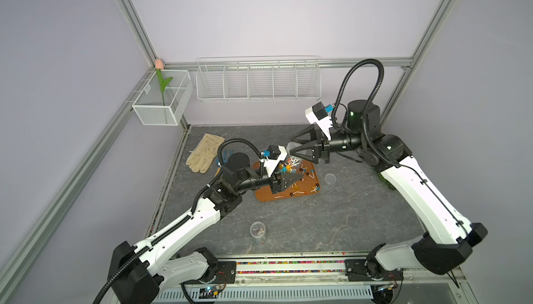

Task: Pour the candies out of the jar
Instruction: Unscrew the lid from the jar.

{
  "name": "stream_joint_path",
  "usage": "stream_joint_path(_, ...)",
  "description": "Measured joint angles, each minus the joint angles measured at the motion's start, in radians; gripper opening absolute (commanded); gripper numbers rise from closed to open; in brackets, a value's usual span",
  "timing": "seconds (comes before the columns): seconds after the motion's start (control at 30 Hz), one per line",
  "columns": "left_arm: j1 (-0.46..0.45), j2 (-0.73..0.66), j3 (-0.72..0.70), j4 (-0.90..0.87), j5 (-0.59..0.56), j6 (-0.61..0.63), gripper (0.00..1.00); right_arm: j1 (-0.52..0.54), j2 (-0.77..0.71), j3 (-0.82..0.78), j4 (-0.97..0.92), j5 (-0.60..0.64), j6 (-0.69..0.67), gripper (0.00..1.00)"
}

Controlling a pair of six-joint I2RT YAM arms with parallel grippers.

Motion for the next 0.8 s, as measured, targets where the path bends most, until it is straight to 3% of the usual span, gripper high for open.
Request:
stream_joint_path(0.27, -0.003, 0.001, 0.020, -0.026, 0.067, 0.016, 0.40, 0.006, 0.024, 0.087, -0.148, -0.031, -0.151, 0.53)
stream_joint_path(0.8, -0.003, 0.006, 0.020, -0.052, 0.070, 0.027, 0.40, 0.006, 0.027, 0.091, -0.192, -0.014, -0.182, 0.55)
